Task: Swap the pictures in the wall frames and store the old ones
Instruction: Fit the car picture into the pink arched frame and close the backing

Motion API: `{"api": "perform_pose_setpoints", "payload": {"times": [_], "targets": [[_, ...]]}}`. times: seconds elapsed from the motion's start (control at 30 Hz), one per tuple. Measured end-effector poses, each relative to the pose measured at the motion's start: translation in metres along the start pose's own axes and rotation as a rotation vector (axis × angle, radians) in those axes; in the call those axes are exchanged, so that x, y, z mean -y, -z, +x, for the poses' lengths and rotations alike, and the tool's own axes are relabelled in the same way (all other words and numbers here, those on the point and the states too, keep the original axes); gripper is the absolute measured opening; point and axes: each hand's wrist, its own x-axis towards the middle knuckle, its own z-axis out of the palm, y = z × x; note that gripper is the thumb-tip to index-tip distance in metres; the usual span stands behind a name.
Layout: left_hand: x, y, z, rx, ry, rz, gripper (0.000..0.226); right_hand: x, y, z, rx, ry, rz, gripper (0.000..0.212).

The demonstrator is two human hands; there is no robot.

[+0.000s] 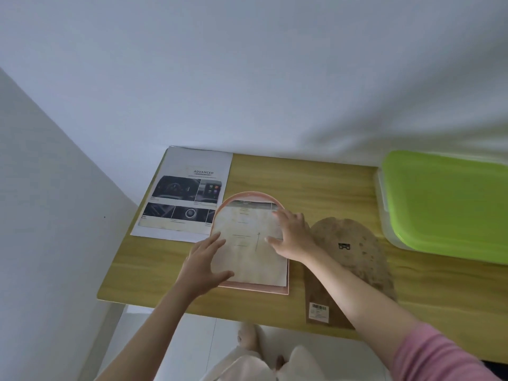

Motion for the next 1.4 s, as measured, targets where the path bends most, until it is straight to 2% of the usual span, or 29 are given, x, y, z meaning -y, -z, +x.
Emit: {"api": "perform_pose_setpoints", "payload": {"times": [0.1,0.33,0.4,0.57,0.63,0.73,0.83,1.0,1.1,1.2,1.4], "targets": [[0.009,-0.003,0.005,0.041,-0.030,-0.006,0.088,0.002,-0.005,0.008,0.047,-0.052,-0.085,0.076],[0.019,-0.007,0.006,0.025,-0.062,0.020,0.086,0.006,-0.015,0.008,-0.058,-0.084,-0.019,0.075],[0.019,-0.008,0.006,0.022,-0.061,0.016,0.085,0.008,-0.017,0.004,-0.109,-0.072,0.060,0.072],[0.020,-0.008,0.007,0.028,-0.053,-0.004,0.083,0.014,-0.019,-0.019,-0.229,-0.060,0.441,0.068],[0.020,-0.008,0.007,0.031,-0.048,-0.005,0.083,0.015,-0.020,-0.032,-0.291,-0.121,0.443,0.057],[0.021,-0.008,0.006,0.032,-0.043,-0.007,0.084,0.017,-0.020,-0.050,-0.276,-0.179,0.510,0.035],[0.023,-0.009,0.005,0.033,-0.036,-0.008,0.084,0.022,-0.019,-0.058,-0.265,-0.304,0.657,0.027],[0.022,-0.009,0.004,0.022,-0.029,-0.053,0.084,0.029,-0.018,-0.058,-0.241,-0.294,0.897,0.032],[0.018,-0.007,0.005,0.007,-0.035,-0.127,0.084,0.029,-0.019,-0.056,-0.311,-0.300,0.958,0.037],[0.012,-0.002,0.005,-0.006,-0.002,-0.256,0.083,0.026,-0.015,-0.055,-0.357,-0.366,1.133,0.038],[-0.014,0.008,0.004,-0.117,-0.010,-0.484,0.052,0.006,0.002,-0.065,-0.378,-0.380,1.320,0.043]]}}
